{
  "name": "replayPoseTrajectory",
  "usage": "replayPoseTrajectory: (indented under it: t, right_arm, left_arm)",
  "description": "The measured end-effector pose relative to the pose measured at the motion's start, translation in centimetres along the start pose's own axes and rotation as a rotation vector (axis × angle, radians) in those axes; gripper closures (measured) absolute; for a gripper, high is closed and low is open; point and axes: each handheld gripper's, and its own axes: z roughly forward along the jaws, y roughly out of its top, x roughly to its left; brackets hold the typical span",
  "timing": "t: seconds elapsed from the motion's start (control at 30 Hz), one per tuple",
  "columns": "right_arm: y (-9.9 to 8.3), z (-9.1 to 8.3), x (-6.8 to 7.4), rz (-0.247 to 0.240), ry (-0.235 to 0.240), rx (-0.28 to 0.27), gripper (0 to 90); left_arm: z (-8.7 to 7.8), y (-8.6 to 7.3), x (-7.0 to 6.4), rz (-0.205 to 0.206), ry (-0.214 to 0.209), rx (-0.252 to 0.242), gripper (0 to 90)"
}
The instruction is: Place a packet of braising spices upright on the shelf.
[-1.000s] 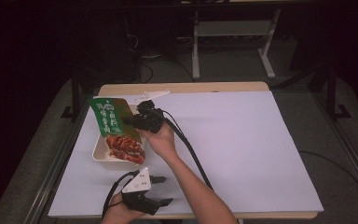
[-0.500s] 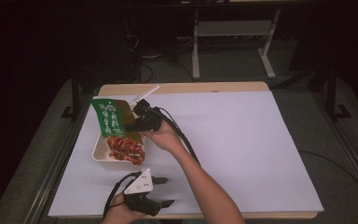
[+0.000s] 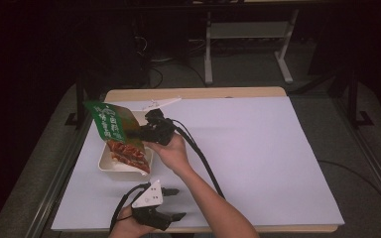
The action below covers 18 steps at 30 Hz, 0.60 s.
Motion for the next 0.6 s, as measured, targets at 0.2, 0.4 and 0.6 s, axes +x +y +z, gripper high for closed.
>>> replayPoseTrajectory:
  t: [0.2, 0.4, 0.6]
  right_arm:
    - [-2.1, 0.5, -1.0, 0.021, -0.066, -0.019, 89.5]
    - [-3.1, 0.3, -1.1, -0.002, -0.069, -0.024, 89.3]
    - [-3.5, 0.1, -1.6, -0.027, -0.050, 0.021, 88.9]
  left_arm:
    - [0.0, -0.1, 0.0, 0.000, 0.000, 0.008, 28.2]
    - [0.1, -0.1, 0.0, 0.000, 0.000, 0.010, 28.2]
    - [0.2, -0.1, 0.0, 0.001, 0.002, 0.015, 28.3]
